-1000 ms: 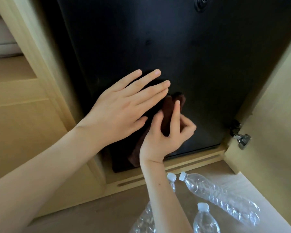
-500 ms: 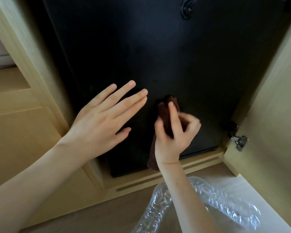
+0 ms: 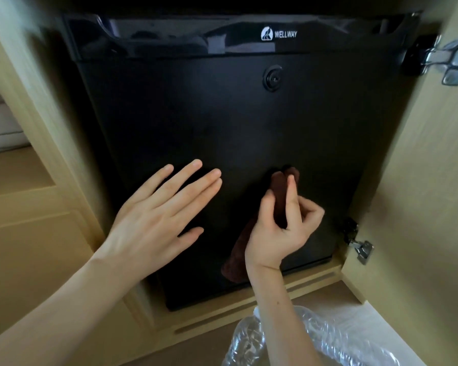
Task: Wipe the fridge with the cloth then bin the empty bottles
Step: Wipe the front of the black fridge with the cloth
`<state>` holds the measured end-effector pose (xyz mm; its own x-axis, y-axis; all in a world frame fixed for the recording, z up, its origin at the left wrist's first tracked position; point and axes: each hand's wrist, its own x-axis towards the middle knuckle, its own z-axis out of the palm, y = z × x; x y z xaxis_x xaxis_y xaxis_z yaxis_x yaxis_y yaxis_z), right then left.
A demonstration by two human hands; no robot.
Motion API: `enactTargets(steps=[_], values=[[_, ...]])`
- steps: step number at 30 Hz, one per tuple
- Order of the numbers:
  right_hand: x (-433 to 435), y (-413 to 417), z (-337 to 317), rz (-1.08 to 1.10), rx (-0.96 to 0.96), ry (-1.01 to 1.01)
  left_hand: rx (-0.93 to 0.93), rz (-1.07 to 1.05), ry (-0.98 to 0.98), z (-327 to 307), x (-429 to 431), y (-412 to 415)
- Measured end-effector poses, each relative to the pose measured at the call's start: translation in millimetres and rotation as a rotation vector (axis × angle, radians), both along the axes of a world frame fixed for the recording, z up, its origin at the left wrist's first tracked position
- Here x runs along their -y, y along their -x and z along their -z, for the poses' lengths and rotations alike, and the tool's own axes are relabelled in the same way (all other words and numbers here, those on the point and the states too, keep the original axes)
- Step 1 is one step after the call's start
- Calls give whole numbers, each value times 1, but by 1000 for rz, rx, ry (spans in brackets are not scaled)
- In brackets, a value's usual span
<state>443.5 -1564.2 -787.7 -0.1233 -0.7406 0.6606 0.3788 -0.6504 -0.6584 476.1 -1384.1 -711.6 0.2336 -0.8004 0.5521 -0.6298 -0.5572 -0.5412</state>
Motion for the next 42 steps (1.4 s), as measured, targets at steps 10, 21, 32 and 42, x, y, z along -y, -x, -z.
enactTargets(steps=[10, 21, 32, 42], values=[[-29, 2, -85, -120, -160, 598, -51, -88, 232, -28, -20, 9], [42, 3, -105, -2, -87, 498, -28, -144, 118, -49, -23, 17], [-51, -16, -155, -54, -97, 705, 132, -304, 221, -103, -66, 14], [-50, -9, -85, -8, -236, 1255, 88, -292, 160, -108, -76, 14]])
